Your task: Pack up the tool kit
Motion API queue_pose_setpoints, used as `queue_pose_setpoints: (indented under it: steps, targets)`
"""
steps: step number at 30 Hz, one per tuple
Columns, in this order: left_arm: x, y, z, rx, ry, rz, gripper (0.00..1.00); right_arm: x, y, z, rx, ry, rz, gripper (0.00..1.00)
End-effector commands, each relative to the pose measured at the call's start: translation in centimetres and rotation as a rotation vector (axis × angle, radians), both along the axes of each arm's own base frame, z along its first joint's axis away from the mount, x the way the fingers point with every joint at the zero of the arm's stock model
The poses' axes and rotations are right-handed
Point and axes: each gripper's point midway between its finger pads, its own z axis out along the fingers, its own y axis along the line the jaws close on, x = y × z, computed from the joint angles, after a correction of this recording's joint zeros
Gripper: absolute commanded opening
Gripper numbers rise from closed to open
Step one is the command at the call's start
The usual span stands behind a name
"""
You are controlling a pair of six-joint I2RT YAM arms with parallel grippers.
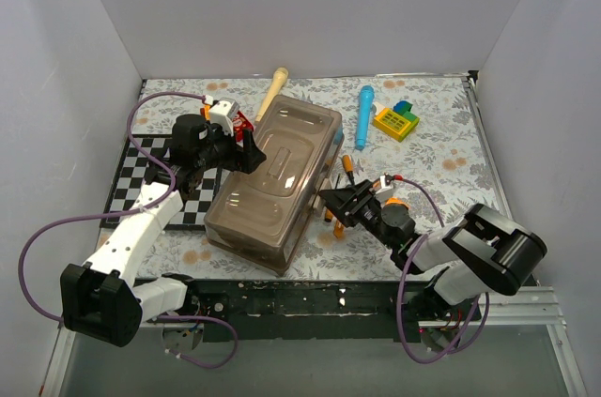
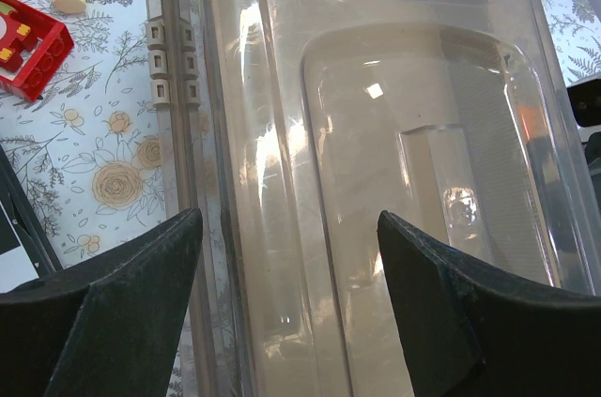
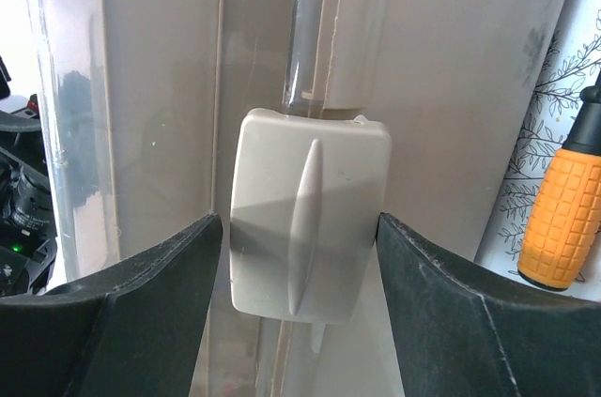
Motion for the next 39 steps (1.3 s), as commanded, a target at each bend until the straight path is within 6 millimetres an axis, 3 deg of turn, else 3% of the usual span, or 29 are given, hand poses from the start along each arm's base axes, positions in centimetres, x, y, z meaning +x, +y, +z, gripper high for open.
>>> queue_pose_setpoints:
  steps: [1, 17, 33, 39]
  targets:
    - [-0.7, 0.7, -1.8, 0.053, 0.046, 0.007, 0.74, 0.5, 0.6, 6.7, 0.198, -0.152, -0.008, 0.74]
    - [-0.6, 0.6, -2.2, 0.053, 0.058, 0.003, 0.74, 0.4, -0.4, 8.9, 0.294, -0.145, -0.04, 0.72]
    - [-0.7, 0.5, -2.1, 0.051, 0.059, -0.001, 0.74, -0.1, -2.2, 7.7, 0.278, -0.127, -0.089, 0.71]
    - [-0.7, 0.6, -2.2, 0.055, 0.057, 0.002, 0.74, -0.3, -4.2, 6.6, 0.265, -0.118, -0.163, 0.7]
